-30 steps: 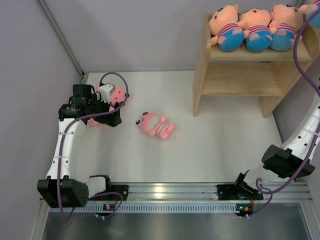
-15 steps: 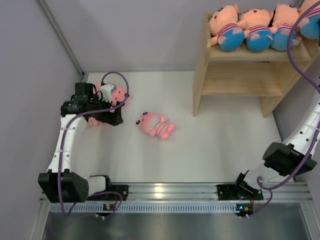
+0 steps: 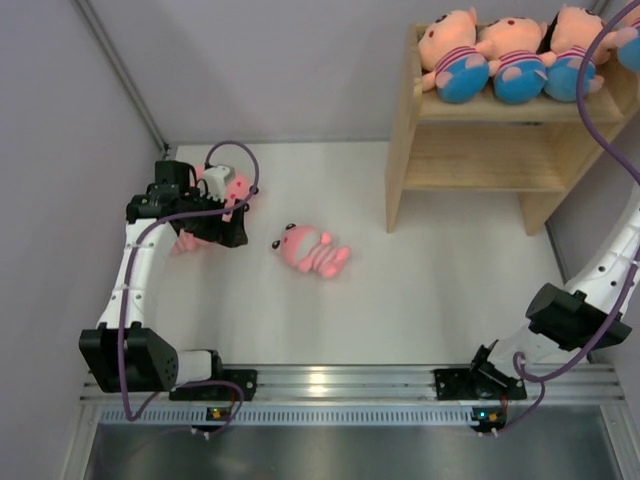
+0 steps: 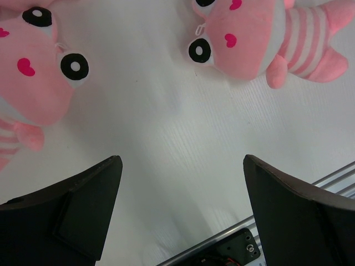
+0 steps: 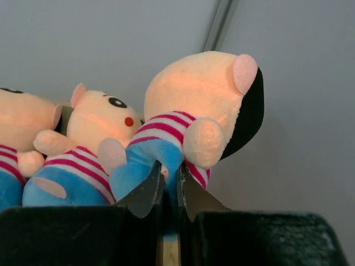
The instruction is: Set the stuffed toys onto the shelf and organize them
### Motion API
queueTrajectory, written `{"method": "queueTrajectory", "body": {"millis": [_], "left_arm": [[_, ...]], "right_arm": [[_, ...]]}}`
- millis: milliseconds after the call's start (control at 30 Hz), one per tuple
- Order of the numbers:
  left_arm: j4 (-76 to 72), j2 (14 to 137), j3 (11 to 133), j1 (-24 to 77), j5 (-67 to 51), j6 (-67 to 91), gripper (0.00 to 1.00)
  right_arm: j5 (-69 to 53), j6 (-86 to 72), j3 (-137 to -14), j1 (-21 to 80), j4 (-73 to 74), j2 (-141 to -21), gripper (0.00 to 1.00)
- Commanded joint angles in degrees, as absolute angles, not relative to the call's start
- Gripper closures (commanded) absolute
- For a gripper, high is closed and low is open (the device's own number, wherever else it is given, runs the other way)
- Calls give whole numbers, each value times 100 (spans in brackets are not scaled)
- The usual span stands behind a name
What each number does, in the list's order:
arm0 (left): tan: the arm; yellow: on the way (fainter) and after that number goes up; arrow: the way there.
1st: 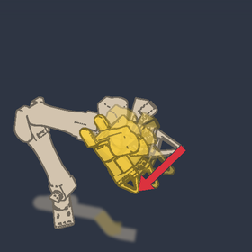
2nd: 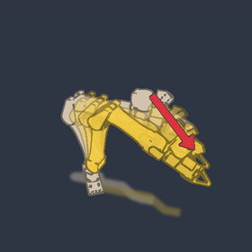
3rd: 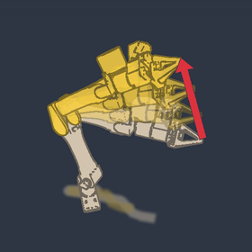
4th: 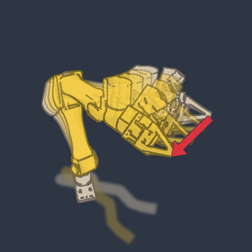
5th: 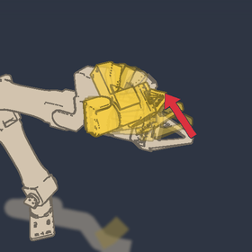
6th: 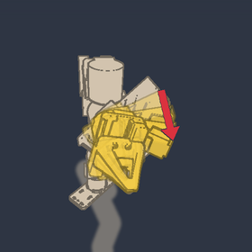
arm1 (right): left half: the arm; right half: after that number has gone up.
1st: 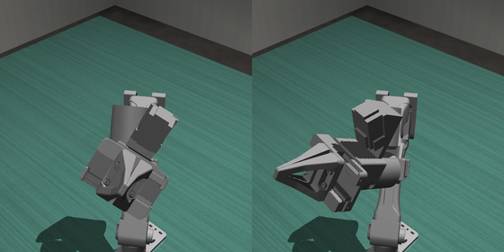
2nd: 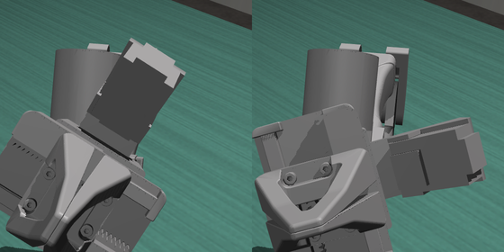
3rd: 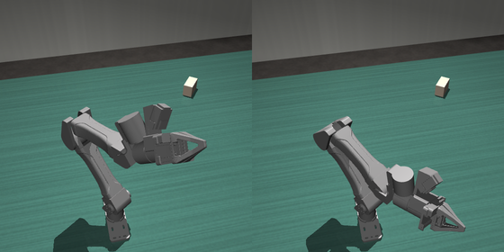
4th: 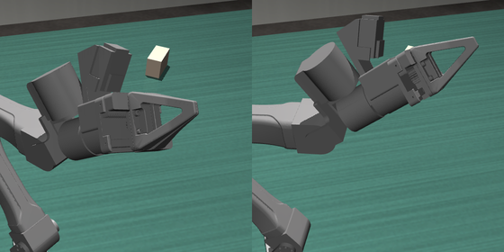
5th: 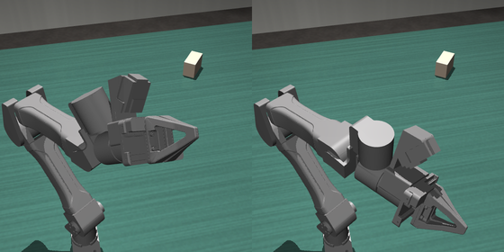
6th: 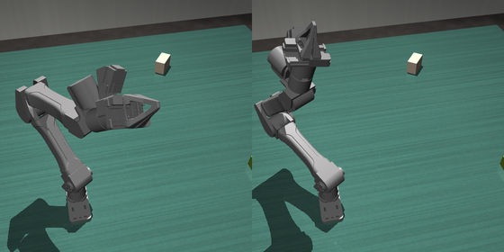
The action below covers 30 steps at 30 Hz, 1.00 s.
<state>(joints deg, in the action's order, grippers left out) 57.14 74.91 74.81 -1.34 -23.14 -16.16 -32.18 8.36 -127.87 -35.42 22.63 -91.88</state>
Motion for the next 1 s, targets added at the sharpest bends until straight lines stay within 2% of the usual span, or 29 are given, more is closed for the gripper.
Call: {"method": "queueTrajectory", "body": {"millis": [0,167,333,600,800,967], "left_arm": [[5704,7523,7682,-105,-2417,-1591,4],[5704,7594,7725,-114,-2426,-1635,4],[5713,7576,7717,-114,-2426,-1652,4],[5704,7532,7699,-114,-2356,-1635,4],[5704,7558,7664,-105,-2241,-1723,4],[5704,7646,7699,-106,-2276,-1749,4]], "right_arm": [[-2577,808,-13333,-3551,2223,-9009,100],[-2320,1160,-12808,-3551,2233,-8930,100],[-2705,1449,-12235,-3463,2118,-8965,100],[-2988,2232,-12656,-2401,2619,-9518,100],[-3191,1811,-12885,-2373,2523,-9633,100],[-4182,775,-12946,-2680,2172,-9834,100]]}}
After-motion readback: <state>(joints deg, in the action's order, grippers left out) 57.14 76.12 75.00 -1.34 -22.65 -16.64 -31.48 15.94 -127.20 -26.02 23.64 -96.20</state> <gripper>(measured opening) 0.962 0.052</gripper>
